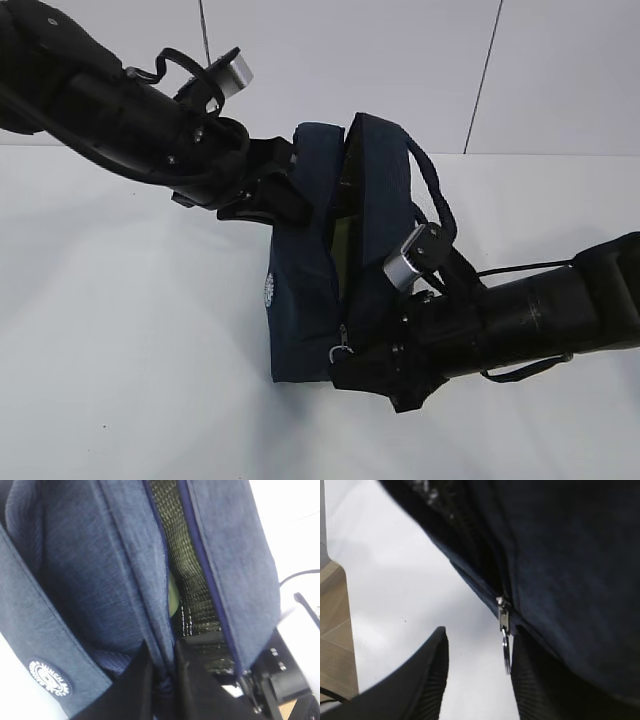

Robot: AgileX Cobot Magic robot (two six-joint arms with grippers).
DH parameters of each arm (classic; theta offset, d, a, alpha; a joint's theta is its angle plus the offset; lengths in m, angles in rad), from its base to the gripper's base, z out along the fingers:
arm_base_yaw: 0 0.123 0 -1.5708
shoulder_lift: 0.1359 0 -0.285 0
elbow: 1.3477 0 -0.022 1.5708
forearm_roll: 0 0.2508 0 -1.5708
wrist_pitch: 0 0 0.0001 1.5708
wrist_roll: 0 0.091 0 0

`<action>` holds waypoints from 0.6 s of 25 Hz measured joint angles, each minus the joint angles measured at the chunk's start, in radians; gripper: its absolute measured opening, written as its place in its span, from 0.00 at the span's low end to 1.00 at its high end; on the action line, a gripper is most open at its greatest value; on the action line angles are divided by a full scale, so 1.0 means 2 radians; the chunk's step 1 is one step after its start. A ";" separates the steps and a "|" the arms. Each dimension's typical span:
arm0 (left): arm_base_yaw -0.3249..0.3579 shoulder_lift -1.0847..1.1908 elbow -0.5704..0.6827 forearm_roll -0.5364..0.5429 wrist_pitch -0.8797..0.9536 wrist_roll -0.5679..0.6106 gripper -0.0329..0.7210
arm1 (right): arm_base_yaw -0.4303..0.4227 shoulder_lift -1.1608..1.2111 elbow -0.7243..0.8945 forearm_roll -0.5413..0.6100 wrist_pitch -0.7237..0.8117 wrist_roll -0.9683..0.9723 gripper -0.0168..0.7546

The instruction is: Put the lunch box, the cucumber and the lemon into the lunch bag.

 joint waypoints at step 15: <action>0.000 0.000 0.000 0.000 0.001 0.000 0.09 | 0.000 0.017 -0.019 0.003 0.003 0.089 0.47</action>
